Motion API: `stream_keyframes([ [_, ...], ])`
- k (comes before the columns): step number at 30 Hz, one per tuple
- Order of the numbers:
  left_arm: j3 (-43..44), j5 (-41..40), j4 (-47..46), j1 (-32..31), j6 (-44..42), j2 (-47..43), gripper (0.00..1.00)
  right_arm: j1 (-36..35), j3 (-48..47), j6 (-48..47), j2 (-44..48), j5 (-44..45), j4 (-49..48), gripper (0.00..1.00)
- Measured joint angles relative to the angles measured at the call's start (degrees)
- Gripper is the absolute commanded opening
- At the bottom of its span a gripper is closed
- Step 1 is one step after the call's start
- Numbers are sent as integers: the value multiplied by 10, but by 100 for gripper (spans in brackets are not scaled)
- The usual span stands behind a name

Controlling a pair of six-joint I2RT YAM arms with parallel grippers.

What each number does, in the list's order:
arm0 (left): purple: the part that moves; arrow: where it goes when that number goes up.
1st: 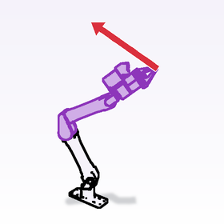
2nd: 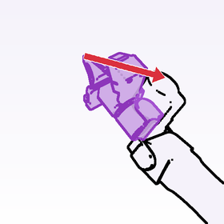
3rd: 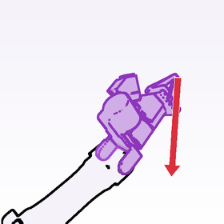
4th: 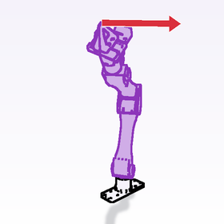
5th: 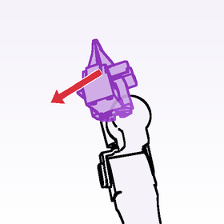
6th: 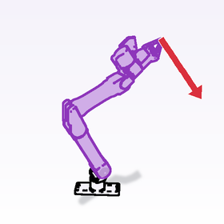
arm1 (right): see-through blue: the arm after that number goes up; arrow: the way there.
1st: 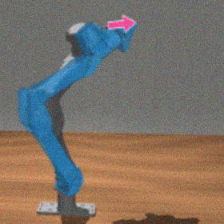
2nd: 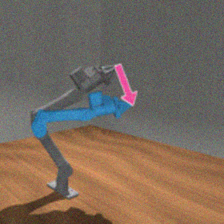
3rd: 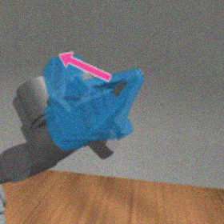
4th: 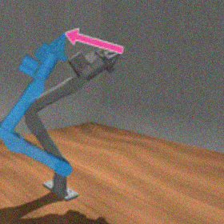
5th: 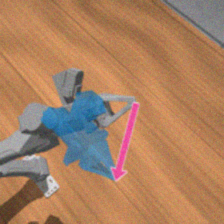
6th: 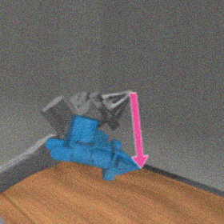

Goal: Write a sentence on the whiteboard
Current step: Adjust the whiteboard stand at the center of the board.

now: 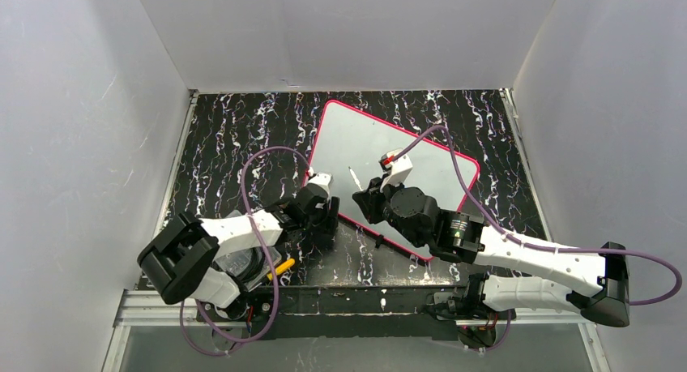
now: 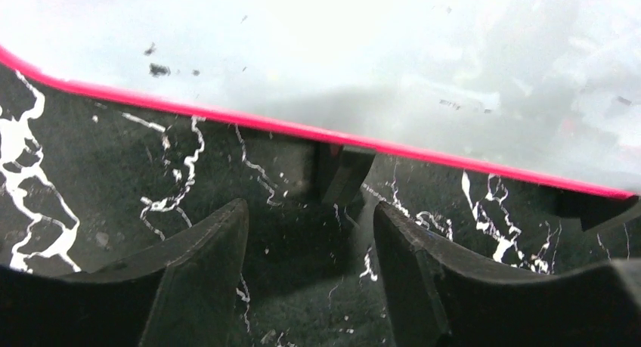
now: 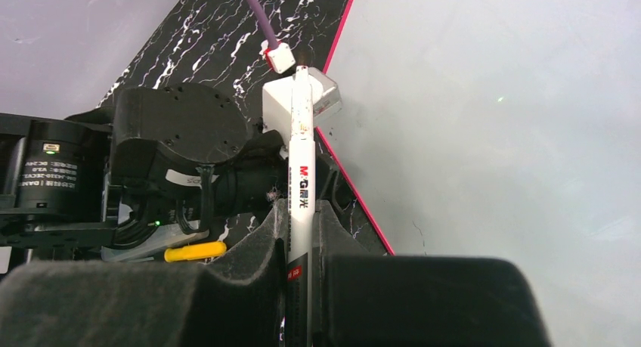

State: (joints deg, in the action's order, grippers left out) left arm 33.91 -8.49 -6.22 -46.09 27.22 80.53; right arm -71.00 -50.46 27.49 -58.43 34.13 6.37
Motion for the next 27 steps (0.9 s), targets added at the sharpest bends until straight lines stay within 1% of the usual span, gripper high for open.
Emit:
stream_keyframes([
  [4, 17, -18, -12, -12, -7, 27, 50, 0, 0, 0, 0, 0, 0, 1],
  [8, 26, -33, -14, -21, -15, 41, 39, 0, 0, 0, 0, 0, 0, 1],
  [10, 30, -42, -14, -24, -19, 46, 32, 0, 0, 0, 0, 0, 0, 1],
  [13, 39, -52, -14, -30, -28, 57, 18, 0, 0, 1, 0, 0, 0, 1],
  [15, 44, -60, -14, -39, -35, 63, 7, 0, 0, 2, 0, 0, 0, 1],
  [17, 45, -74, -13, -46, -45, 64, 0, 0, 0, 2, 0, 0, 0, 1],
  [21, 47, -101, -10, -60, -50, 64, 0, 0, 0, 4, 0, 0, 0, 1],
  [27, 61, -162, 42, -94, 7, 61, 0, 0, 0, 7, 0, 0, 0, 1],
])
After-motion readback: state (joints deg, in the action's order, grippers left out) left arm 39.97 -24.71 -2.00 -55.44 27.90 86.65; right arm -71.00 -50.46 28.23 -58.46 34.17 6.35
